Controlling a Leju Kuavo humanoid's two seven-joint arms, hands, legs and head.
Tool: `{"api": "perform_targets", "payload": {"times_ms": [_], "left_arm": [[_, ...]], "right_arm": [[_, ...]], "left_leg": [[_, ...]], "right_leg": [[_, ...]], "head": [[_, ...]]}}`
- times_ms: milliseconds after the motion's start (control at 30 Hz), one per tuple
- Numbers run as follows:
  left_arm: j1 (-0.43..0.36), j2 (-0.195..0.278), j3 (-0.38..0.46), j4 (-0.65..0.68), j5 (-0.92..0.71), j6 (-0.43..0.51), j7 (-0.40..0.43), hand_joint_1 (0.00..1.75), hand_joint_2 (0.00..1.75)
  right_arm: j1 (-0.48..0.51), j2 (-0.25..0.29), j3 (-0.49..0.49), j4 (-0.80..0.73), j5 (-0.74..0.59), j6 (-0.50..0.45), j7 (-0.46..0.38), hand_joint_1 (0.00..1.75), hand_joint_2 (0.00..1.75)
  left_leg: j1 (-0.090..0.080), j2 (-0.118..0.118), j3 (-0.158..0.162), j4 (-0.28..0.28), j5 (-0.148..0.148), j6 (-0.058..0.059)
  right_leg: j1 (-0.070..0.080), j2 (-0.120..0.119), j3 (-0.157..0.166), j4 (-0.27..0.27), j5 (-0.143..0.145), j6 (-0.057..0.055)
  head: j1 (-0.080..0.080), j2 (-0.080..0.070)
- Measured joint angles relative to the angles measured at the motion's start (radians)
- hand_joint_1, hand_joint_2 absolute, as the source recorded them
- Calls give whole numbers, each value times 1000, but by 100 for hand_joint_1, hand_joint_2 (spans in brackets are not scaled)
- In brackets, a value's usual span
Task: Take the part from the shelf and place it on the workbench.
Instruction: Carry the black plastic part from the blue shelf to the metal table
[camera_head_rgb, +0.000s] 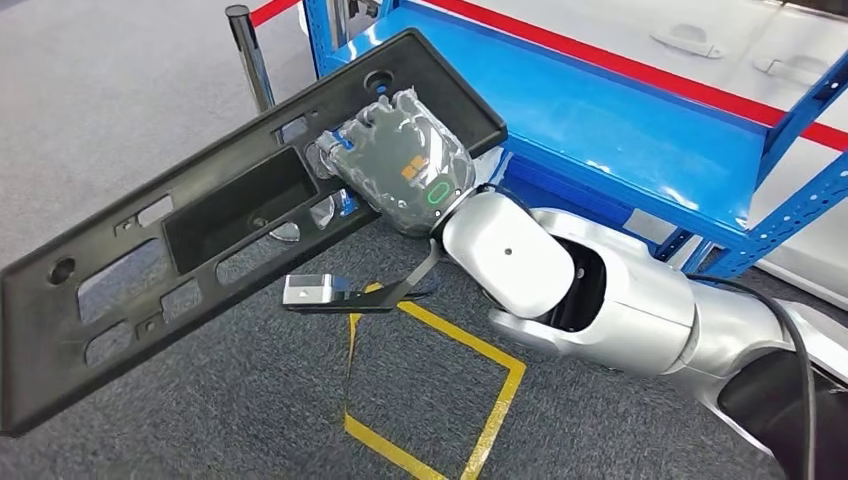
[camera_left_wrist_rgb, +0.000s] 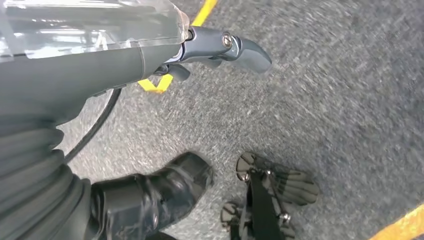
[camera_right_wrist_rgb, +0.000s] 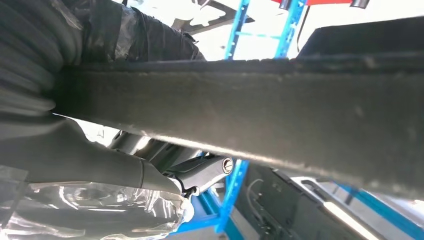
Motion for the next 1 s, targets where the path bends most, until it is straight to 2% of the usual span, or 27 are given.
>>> {"api": "perform_targets", "payload": {"times_ms": [33, 67, 133, 200, 233, 267, 300, 333, 400, 433, 467, 533, 567, 600, 667, 700, 733, 767, 800, 833, 867, 900, 967, 1000], "left_arm": [[0, 1, 0, 0, 0, 0, 0, 0, 175], [1, 1, 1, 0, 0, 1, -1, 0, 175], [2, 3, 2, 0, 0, 1, -2, 0, 175], [2, 4, 2, 0, -1, 1, -3, 0, 175], [1, 4, 3, 0, -2, 1, -4, 0, 175], [1, 5, 3, 0, -2, 2, -5, 0, 175], [0, 6, 3, 0, -2, 2, -5, 0, 175], [0, 8, 3, 0, -3, 2, -5, 0, 175], [2, 8, 3, 0, -3, 3, -4, 0, 175], [2, 8, 3, 1, -4, 5, 4, 0, 175], [1, 10, 3, 1, -9, 14, 31, 0, 175], [-3, 21, 1, 1, -24, 42, 126, 0, 175], [-4, 26, 0, 2, -31, 57, 175, 0, 175], [-6, 31, -2, 2, -36, 67, 207, 0, 175], [-6, 38, -4, 2, -38, 71, 214, 0, 175], [-6, 40, -4, 2, -34, 64, 187, 0, 175], [-4, 41, -4, 2, -27, 52, 146, 0, 175], [-2, 41, -4, 3, -19, 38, 96, 0, 175], [-1, 39, -4, 3, -12, 27, 53, 0, 175], [0, 37, -3, 3, -8, 21, 25, 0, 175], [0, 34, -3, 3, -6, 18, 11, 0, 175], [0, 31, -3, 3, -6, 16, 6, 0, 175], [-1, 19, -2, 3, -6, 13, 5, 0, 175], [-3, 14, -2, 3, -6, 10, 6, 0, 175]], "right_arm": [[-2, 0, 1, 0, 0, 0, 0, 175, 175], [-3, 0, 2, 0, 0, 0, 0, 175, 175], [-6, 2, 6, 0, 1, 0, 0, 175, 175], [-10, 3, 12, 0, 1, 1, 0, 175, 175], [-10, 3, 13, 1, 1, 1, 0, 175, 175], [-8, 3, 14, 1, 1, 2, 0, 175, 175], [-6, 3, 14, 1, 1, 2, 0, 175, 175], [-4, 3, 15, 1, 1, 3, 0, 175, 175], [-3, 3, 17, 1, 1, 4, -1, 175, 175], [-1, 3, 17, 2, 1, 0, -5, 175, 175], [10, 3, 16, 8, 1, -17, -19, 175, 175], [61, 0, 15, 37, 3, -83, -72, 175, 175], [95, -1, 14, 56, 3, -117, -101, 175, 175], [123, -1, 14, 71, 3, -139, -121, 175, 175], [147, -1, 14, 91, 2, -141, -130, 175, 175], [145, -1, 15, 97, 2, -117, -117, 175, 175], [135, -1, 15, 101, 2, -81, -96, 175, 175], [118, -1, 15, 101, 0, -36, -70, 175, 175], [97, 0, 16, 97, -4, 7, -44, 175, 175], [74, 3, 16, 93, -9, 40, -23, 175, 175], [50, 6, 16, 89, -14, 65, -10, 175, 175], [27, 10, 17, 86, -20, 84, -2, 175, 175], [-13, 21, 23, 88, -29, 108, 5, 175, 175], [-32, 29, 28, 94, -35, 117, 7, 175, 175]], "left_leg": [[2, -12, -1, -8, 7, -7], [1, -13, -2, -11, 10, -11], [-10, 28, -14, 8, -8, -19], [-14, 84, -61, 107, -67, -28], [-12, 94, -88, 167, -95, -34], [-10, 100, -107, 212, -111, -40], [-8, 104, -109, 223, -108, -46], [-5, 110, -90, 195, -88, -53], [1, 134, -28, 91, -47, -66], [2, 142, -7, 51, -36, -64], [2, 146, 1, 35, -35, -55], [0, 130, -2, 39, -39, -28], [-1, 119, -3, 43, -39, -18], [-2, 109, -4, 44, -38, -10], [-3, 90, -8, 43, -34, 1], [-3, 81, -9, 41, -31, 5], [-5, 73, -11, 40, -29, 9], [-7, 63, -13, 38, -26, 12], [-10, 53, -15, 37, -25, 14], [-14, 42, -16, 37, -24, 15], [-19, 29, -14, 37, -23, 15], [-21, 18, -12, 35, -23, 14], [-18, -3, -12, 30, -17, 9], [-11, -13, -16, 25, -12, 4]], "right_leg": [[4, -9, 3, -14, 8, -5], [2, -23, 13, -34, 15, -5], [-6, -52, 36, -84, 33, 2], [-11, -80, 44, -103, 40, 10], [-13, -94, 41, -100, 39, 12], [-15, -109, 36, -92, 35, 15], [-19, -123, 30, -81, 29, 20], [-24, -135, 24, -68, 22, 27], [-33, -156, 12, -37, 4, 46], [-33, -164, 4, -18, -6, 55], [-31, -171, -1, -5, -14, 62], [-25, -185, 0, 7, -22, 70], [-26, -189, 3, 7, -25, 72], [-29, -180, 3, 16, -35, 75], [-36, -134, -24, 83, -86, 78], [-36, -108, -52, 143, -122, 77], [-34, -94, -87, 213, -156, 75], [-32, -87, -120, 275, -179, 72], [-29, -85, -141, 311, -183, 67], [-26, -82, -144, 312, -168, 60], [-21, -76, -129, 273, -131, 50], [-15, -59, -99, 205, -83, 36], [-8, 0, -43, 75, -15, 5], [-5, 23, -29, 39, 0, -5]], "head": [[5, 0], [9, 0], [6, 0], [-1, 0], [-1, 0], [-1, 0], [-1, 0], [-2, 0], [-3, 0], [-4, 0], [-4, 0], [2, 0], [5, 0], [8, 0], [11, 0], [12, 0], [14, 0], [16, 0], [17, 0], [18, 0], [18, 0], [18, 0], [14, 0], [13, 0]]}}
